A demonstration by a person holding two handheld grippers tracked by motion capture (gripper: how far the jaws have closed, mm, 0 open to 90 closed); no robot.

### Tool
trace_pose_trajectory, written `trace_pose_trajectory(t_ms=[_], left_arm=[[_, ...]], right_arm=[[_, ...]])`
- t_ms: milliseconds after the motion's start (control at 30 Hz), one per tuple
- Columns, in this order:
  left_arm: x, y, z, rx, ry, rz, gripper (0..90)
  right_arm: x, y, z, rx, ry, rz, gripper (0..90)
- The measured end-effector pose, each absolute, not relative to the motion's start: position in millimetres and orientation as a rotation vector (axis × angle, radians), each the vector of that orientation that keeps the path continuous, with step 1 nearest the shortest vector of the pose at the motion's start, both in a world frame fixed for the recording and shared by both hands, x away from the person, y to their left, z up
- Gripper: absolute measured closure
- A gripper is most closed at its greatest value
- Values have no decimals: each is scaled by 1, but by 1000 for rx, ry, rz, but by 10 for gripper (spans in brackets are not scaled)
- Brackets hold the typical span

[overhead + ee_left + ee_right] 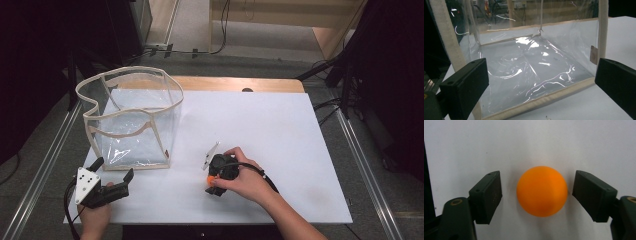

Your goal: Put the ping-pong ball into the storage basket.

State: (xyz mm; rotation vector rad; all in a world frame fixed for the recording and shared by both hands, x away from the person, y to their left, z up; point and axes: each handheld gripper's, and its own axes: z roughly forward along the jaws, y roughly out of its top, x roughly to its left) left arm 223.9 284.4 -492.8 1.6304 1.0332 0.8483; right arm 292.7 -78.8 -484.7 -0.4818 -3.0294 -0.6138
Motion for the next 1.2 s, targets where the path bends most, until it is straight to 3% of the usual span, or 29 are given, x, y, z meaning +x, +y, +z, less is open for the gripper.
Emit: trace_pose_trajectory(t_ms=[433,1200], left_arm=[[224,284,-493,1631,1035,850,0],[224,284,-493,1631,1035,854,0]], right_arm=[[293,-80,-484,-491,-3073,-602,469],[301,-81,-470,-478,-3037,-607,474]])
